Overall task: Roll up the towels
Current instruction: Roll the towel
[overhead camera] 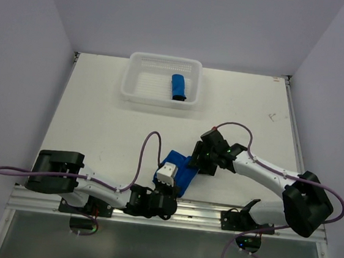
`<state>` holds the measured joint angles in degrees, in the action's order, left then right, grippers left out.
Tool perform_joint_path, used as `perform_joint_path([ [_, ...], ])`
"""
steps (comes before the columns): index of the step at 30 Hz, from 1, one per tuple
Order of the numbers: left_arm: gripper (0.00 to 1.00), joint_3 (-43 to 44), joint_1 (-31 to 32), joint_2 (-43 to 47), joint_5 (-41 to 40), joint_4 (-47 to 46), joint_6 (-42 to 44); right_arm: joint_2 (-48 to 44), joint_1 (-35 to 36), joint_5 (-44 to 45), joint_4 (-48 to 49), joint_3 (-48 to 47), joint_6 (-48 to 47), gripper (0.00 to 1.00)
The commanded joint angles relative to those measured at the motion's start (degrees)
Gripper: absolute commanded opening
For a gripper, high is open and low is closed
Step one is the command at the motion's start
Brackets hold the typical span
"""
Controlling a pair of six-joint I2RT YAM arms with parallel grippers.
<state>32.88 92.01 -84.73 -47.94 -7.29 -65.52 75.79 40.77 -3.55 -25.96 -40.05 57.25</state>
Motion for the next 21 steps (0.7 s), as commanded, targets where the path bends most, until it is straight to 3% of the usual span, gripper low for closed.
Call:
perform_joint_path([
  [1, 0.00, -0.8, 0.9, 0.2, 1.9, -1.1, -1.3, 0.1, -1.6, 6.5, 1.5, -3.7, -3.2, 0.62],
  [13, 0.00, 0.4, 0.9, -0.7, 2.4, -0.9, -0.1, 5.7, -3.1, 6.7, 3.1, -4.7, -4.4, 0.65],
  [21, 0.00, -0.5, 0.9, 0.4, 2.8, 0.3, -2.9, 6.3, -4.9, 8.5, 3.7, -3.9, -3.9, 0.38],
])
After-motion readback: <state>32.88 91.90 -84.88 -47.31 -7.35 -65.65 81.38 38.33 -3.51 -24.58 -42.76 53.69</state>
